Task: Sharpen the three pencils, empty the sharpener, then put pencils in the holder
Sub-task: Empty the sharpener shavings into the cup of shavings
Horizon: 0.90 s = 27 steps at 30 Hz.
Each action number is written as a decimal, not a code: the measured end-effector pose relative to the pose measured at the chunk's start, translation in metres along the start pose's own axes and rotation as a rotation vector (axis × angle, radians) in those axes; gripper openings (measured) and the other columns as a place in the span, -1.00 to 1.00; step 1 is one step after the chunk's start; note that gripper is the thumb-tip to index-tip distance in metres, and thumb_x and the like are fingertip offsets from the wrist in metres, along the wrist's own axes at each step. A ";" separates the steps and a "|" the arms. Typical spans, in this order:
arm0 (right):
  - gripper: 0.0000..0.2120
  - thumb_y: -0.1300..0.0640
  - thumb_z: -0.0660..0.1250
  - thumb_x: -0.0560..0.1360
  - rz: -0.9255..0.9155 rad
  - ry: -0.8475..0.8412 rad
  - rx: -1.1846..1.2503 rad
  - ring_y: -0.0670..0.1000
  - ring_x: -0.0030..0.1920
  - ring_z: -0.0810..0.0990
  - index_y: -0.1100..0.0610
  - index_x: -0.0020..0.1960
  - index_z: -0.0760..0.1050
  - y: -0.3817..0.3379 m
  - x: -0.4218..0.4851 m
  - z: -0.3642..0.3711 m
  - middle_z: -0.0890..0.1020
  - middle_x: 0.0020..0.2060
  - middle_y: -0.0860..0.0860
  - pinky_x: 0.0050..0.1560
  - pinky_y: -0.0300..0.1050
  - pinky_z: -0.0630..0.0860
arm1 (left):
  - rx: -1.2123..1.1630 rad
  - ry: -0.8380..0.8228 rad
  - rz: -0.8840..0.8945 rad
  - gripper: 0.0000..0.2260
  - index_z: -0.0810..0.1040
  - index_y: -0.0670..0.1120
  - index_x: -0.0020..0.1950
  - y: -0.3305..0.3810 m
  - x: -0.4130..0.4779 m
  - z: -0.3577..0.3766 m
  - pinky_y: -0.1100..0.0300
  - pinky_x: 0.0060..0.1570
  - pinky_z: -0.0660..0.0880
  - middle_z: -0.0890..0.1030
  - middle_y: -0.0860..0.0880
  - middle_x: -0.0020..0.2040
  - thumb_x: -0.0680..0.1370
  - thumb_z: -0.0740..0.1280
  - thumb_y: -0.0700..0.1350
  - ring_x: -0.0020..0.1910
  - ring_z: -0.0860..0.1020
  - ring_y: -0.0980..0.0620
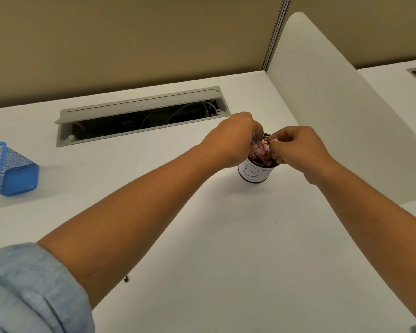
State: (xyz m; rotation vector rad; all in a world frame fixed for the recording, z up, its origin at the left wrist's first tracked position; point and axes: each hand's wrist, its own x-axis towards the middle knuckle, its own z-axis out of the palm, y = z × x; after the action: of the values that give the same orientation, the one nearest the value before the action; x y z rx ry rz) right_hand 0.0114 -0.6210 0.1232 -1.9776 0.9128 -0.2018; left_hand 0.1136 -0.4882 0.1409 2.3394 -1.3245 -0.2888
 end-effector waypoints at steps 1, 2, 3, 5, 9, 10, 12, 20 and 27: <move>-0.92 0.23 0.39 0.41 -0.011 -0.005 -0.013 0.11 -0.25 0.66 0.07 -0.17 0.62 0.000 -0.001 0.000 0.70 -0.16 0.12 -0.08 0.06 0.66 | 0.007 0.008 0.001 -0.73 0.63 0.03 0.19 0.002 -0.001 0.001 0.13 -0.13 0.45 0.53 -0.07 0.07 0.49 0.45 -0.14 0.08 0.52 -0.10; -0.93 0.23 0.40 0.42 -0.029 -0.009 -0.034 0.09 -0.28 0.64 0.09 -0.14 0.62 0.001 -0.002 -0.001 0.70 -0.13 0.13 -0.12 0.01 0.63 | 0.012 0.013 -0.004 -0.71 0.63 0.02 0.20 0.004 -0.001 0.002 0.14 -0.13 0.44 0.53 -0.07 0.08 0.49 0.45 -0.16 0.09 0.52 -0.10; -0.93 0.22 0.40 0.43 -0.054 -0.011 -0.060 0.07 -0.29 0.62 0.10 -0.10 0.62 0.001 -0.003 -0.001 0.70 -0.10 0.14 -0.15 -0.01 0.61 | 0.015 0.019 -0.013 -0.70 0.63 0.02 0.20 0.005 -0.001 0.003 0.14 -0.12 0.44 0.53 -0.07 0.09 0.48 0.46 -0.18 0.09 0.52 -0.10; -0.91 0.21 0.41 0.44 -0.096 -0.002 -0.102 0.07 -0.29 0.63 0.11 -0.06 0.63 0.000 -0.005 -0.002 0.70 -0.11 0.13 -0.21 -0.07 0.59 | 0.020 0.041 -0.041 -0.68 0.63 0.03 0.19 0.006 -0.001 0.004 0.14 -0.13 0.46 0.52 -0.07 0.09 0.47 0.46 -0.20 0.09 0.52 -0.10; -0.89 0.15 0.40 0.47 -0.048 0.000 -0.071 0.07 -0.24 0.72 0.05 -0.01 0.62 0.000 -0.002 -0.006 0.73 -0.25 0.11 -0.22 -0.11 0.61 | 0.008 0.065 -0.092 -0.70 0.63 0.03 0.17 0.006 -0.001 0.003 0.16 -0.14 0.41 0.52 -0.07 0.10 0.46 0.48 -0.19 0.09 0.52 -0.09; -0.91 0.16 0.41 0.47 -0.032 -0.015 -0.048 0.08 -0.22 0.73 0.05 -0.03 0.63 -0.001 -0.001 -0.007 0.73 -0.25 0.11 -0.14 -0.02 0.66 | 0.007 0.065 -0.098 -0.70 0.63 0.03 0.17 0.005 -0.001 0.003 0.16 -0.13 0.42 0.52 -0.07 0.11 0.46 0.49 -0.19 0.09 0.51 -0.09; -0.90 0.22 0.40 0.48 0.022 -0.058 0.062 0.09 -0.18 0.73 0.09 -0.04 0.65 -0.003 0.000 -0.009 0.73 -0.15 0.17 -0.04 0.01 0.67 | 0.009 0.069 -0.097 -0.70 0.63 0.03 0.16 0.005 -0.002 0.002 0.14 -0.11 0.45 0.52 -0.07 0.11 0.46 0.48 -0.20 0.10 0.51 -0.10; -0.73 0.40 0.39 0.45 0.052 -0.133 0.154 0.10 -0.11 0.71 0.27 0.15 0.61 -0.004 0.000 -0.014 0.68 0.02 0.23 -0.13 -0.20 0.64 | 0.019 0.065 -0.099 -0.68 0.62 0.02 0.19 0.005 -0.004 0.004 0.07 -0.01 0.52 0.52 -0.08 0.12 0.45 0.49 -0.19 0.11 0.53 -0.12; -0.84 0.21 0.40 0.41 -0.178 0.033 -0.293 0.06 -0.24 0.62 0.11 -0.02 0.64 -0.002 -0.004 -0.005 0.69 -0.15 0.07 -0.37 -0.23 0.46 | 0.023 0.081 -0.114 -0.67 0.62 0.01 0.19 0.007 -0.005 0.005 0.09 0.00 0.51 0.52 -0.08 0.13 0.46 0.49 -0.20 0.12 0.52 -0.10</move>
State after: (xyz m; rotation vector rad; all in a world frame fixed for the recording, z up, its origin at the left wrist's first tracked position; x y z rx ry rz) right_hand 0.0068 -0.6209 0.1283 -2.3362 0.8233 -0.2117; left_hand 0.1039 -0.4888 0.1396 2.4238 -1.1654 -0.2124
